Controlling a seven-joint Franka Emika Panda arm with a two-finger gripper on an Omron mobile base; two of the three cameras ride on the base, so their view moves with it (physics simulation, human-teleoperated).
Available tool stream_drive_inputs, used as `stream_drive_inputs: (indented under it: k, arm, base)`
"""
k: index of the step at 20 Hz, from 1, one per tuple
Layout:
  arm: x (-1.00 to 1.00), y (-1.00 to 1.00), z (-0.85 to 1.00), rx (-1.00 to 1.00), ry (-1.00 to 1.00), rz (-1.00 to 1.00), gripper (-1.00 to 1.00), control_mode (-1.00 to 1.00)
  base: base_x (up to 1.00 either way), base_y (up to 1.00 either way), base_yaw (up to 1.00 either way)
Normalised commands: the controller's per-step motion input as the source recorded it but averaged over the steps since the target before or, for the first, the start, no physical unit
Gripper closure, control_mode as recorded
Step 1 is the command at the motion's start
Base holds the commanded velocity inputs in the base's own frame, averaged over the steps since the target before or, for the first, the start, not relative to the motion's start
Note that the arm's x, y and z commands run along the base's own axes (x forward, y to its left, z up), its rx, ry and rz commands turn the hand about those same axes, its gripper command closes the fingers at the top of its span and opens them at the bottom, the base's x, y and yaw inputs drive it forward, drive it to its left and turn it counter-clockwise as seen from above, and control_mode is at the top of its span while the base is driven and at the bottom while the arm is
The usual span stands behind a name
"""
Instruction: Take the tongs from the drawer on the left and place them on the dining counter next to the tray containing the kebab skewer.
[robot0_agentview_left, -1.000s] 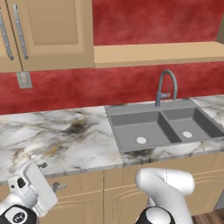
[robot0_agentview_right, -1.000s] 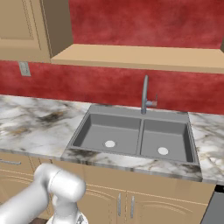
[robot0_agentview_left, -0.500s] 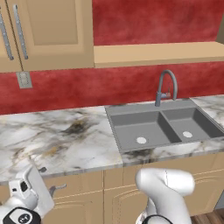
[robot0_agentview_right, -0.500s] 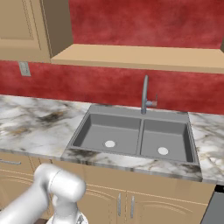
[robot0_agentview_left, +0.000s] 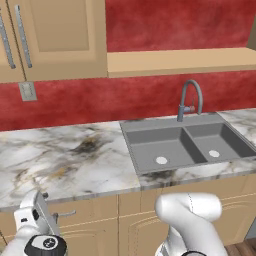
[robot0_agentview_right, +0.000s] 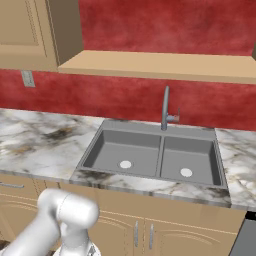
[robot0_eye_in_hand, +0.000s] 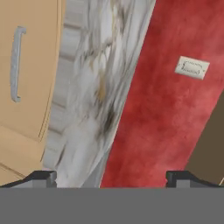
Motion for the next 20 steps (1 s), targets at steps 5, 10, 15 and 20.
stream_drive_inputs:
  k: [5,10,15,20]
  arm:
    - [0.22,0.00,-0.20,0.28,-0.08,0.30,-1.00,-1.00]
    - [0.09,0.00,-0.16,0.25,-0.04,0.05,-1.00,-1.00]
    - [0.05,0.00,-0.18,0.00,0.00,-0.02,-1.00,-1.00]
    - [0.05,0.00,-0.61,0.00,0.00,-0.06,-1.00,-1.00]
  base:
    - [0.00,0.00,0.00]
    - [0.00,0.00,0.00]
    - [0.00,0.00,0.00]
    - [0.00,0.00,0.00]
